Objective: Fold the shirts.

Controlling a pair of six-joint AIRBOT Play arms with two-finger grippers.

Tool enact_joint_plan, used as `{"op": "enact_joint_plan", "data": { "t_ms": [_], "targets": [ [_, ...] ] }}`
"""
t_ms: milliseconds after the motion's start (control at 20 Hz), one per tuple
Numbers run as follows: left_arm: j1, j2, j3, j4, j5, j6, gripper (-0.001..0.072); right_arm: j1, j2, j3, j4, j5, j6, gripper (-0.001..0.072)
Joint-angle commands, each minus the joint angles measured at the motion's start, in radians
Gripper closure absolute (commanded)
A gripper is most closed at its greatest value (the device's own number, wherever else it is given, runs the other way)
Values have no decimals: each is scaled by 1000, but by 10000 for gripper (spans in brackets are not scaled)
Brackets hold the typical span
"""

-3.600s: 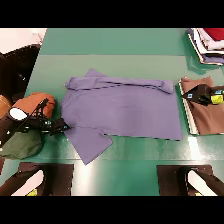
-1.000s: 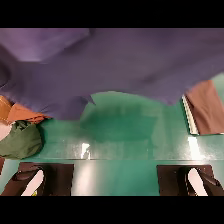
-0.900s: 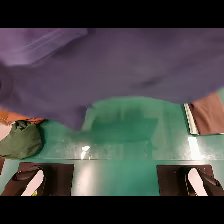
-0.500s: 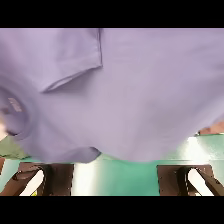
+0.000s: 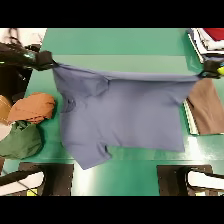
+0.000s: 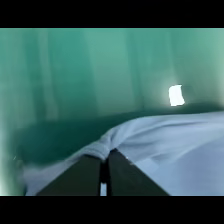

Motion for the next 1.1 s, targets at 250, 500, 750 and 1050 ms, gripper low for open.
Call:
{"op": "enact_joint_plan", "data": {
  "t_ms": [250,500,750,1050],
  "targets": [
    [-10,-300,110,27,187,58,683,23,-296,204,51,-143,3,697],
    [-11,-298,56,47,-48,35,684,23,-202,7,42,-142,29,697],
    [-11,-299,-122,46,-28,35,683,23,-119,-281,47,-235,29,696],
    [-10,-275,-125,58,-94,-6,299,6,-27,-383,55,-234,31,306]
  ]
}}
